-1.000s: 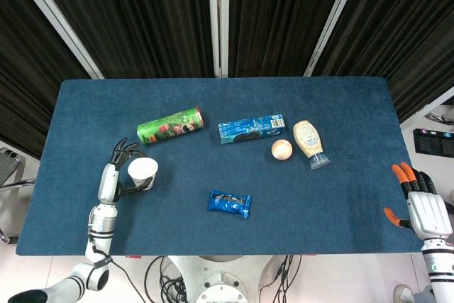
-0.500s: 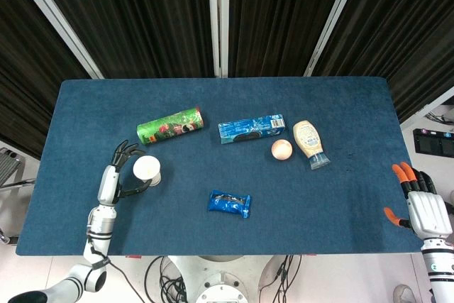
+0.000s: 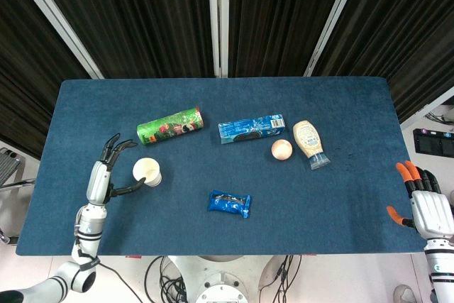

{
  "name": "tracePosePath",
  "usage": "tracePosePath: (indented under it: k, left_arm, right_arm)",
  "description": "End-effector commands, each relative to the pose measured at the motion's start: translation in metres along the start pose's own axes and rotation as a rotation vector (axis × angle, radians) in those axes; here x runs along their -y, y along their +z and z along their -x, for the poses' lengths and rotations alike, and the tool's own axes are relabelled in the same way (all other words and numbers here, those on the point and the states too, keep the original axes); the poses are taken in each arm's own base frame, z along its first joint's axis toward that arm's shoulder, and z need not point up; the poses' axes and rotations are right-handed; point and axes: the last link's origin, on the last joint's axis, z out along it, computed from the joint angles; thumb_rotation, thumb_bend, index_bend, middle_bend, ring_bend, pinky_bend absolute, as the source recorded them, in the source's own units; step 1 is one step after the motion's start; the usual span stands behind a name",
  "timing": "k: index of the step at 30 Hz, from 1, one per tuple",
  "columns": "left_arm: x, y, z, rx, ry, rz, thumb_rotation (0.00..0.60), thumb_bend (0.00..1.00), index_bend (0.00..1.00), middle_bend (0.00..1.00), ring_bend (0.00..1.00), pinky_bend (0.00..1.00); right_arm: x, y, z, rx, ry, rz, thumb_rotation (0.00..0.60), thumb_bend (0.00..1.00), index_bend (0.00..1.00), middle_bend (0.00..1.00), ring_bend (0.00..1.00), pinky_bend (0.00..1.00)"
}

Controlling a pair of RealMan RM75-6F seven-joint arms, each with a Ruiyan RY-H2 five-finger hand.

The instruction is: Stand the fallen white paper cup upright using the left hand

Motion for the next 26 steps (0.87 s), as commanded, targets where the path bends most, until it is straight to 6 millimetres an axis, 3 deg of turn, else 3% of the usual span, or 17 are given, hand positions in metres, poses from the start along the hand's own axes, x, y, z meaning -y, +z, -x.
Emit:
tracePosePath:
  k: [1,6,13,20,26]
  left_arm:
    - [-0.021,0.003,-0.052,0.109,0.25,-0.044,0.6,0.18,0.17,0.22,0.0,0.0]
    - [-0.038,-0.009,-0.103,0.257,0.583,-0.166,0.6,0.18,0.21,0.22,0.0,0.02]
    - [-0.042,-0.045,-0.133,0.338,0.753,-0.326,0.6,0.18,0.08,0.05,0.0,0.0]
    - [-0.04,-0.071,-0.141,0.287,0.78,-0.369,0.6,0.18,0.05,0.02,0.0,0.0]
    - [-0.041,-0.078,-0.144,0.216,0.782,-0.352,0.6,0.18,0.05,0.02,0.0,0.0]
  right_arm:
    - [0.0,-0.001,-0.003,-0.009,0.001,0.001,0.6,0.2,0.0,0.0,0.0,0.0]
    - [0.001,-0.005,-0.011,-0.059,-0.007,-0.021,0.6,0.2,0.0,0.0,0.0,0.0]
    - [0.005,-0.012,-0.024,-0.116,-0.033,-0.069,0.6,0.18,0.0,0.0,0.0,0.0]
    - [0.012,-0.015,-0.022,-0.119,-0.046,-0.081,0.6,0.18,0.0,0.0,0.0,0.0]
    - [0.014,-0.017,-0.02,-0.12,-0.047,-0.079,0.6,0.18,0.0,0.0,0.0,0.0]
